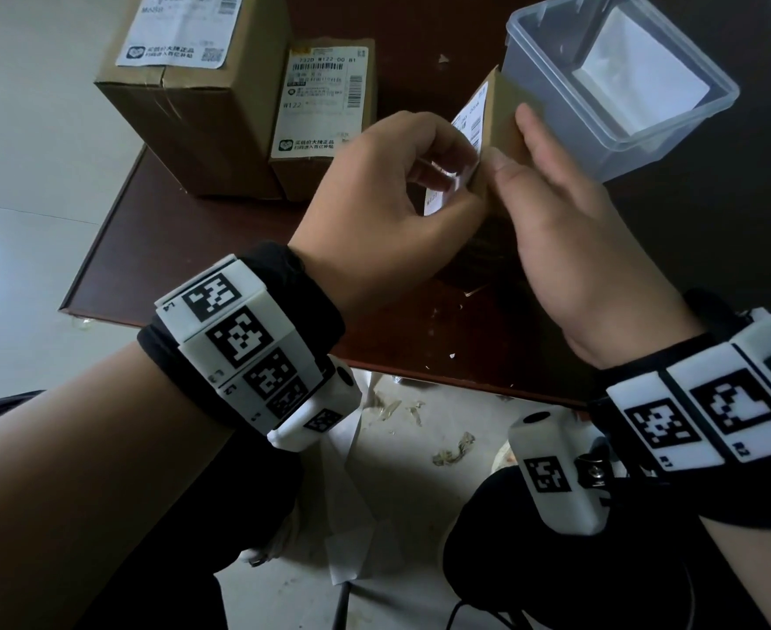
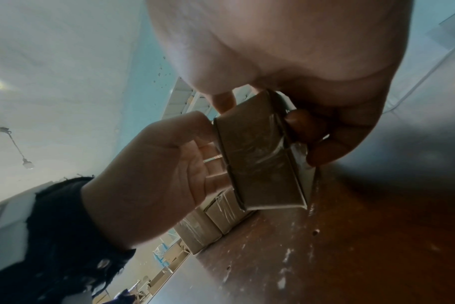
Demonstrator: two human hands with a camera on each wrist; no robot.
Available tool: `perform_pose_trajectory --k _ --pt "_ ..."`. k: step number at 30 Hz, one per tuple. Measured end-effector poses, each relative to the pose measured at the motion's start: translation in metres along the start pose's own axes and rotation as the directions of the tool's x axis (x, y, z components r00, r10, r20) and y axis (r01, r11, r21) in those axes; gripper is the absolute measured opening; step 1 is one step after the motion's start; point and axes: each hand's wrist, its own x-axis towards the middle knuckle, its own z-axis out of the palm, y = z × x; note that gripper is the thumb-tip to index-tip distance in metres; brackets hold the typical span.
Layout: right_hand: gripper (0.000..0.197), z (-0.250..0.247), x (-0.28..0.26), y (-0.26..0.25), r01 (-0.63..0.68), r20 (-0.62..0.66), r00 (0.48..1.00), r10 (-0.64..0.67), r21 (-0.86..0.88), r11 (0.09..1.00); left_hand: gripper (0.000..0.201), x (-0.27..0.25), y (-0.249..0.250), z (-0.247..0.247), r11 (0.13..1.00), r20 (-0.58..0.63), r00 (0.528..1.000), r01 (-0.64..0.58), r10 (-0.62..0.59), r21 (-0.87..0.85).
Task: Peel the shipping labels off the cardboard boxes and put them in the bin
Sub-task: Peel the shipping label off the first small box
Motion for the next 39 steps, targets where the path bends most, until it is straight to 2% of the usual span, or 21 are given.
perform_pose_trajectory --k 7,11,15,20,26,34,39 --pt "0.071 0.0 0.002 0.001 -0.004 -0.02 1.0 0.005 0.031 1.0 0.018 0.001 -0.004 0.0 0.995 -0.012 0.995 -0.1 0.1 -0.007" --pt "0.069 -0.001 0.003 0.002 -0.004 -0.016 1.0 0.005 0.049 0.999 0.013 0.001 -0.006 -0.001 0.989 -0.024 0.989 -0.142 0.143 0.042" --pt "0.067 -0.001 0.005 0.003 -0.005 -0.013 1.0 0.006 0.066 0.998 0.023 0.0 -0.004 -0.001 0.99 -0.041 0.992 -0.121 0.123 0.066" --pt "0.07 -0.001 0.006 0.006 0.008 -0.006 1.0 -0.007 0.049 0.999 0.013 -0.002 0.0 0.0 0.993 -0.026 0.993 -0.113 0.114 0.036" --pt "0.067 -0.001 0.006 0.005 0.007 -0.006 1.0 -0.007 0.032 0.999 0.018 0.0 -0.005 -0.002 0.994 0.031 0.995 -0.101 0.1 0.029" --pt "0.067 0.0 0.004 0.002 0.007 -0.018 1.0 -0.007 0.031 0.999 0.034 0.002 -0.007 0.0 0.995 -0.012 0.996 -0.093 0.093 0.03" --pt "0.066 0.0 0.003 0.003 0.019 -0.038 0.999 -0.018 0.026 0.999 0.023 0.003 -0.013 0.002 0.997 -0.02 0.997 -0.077 0.077 0.025"
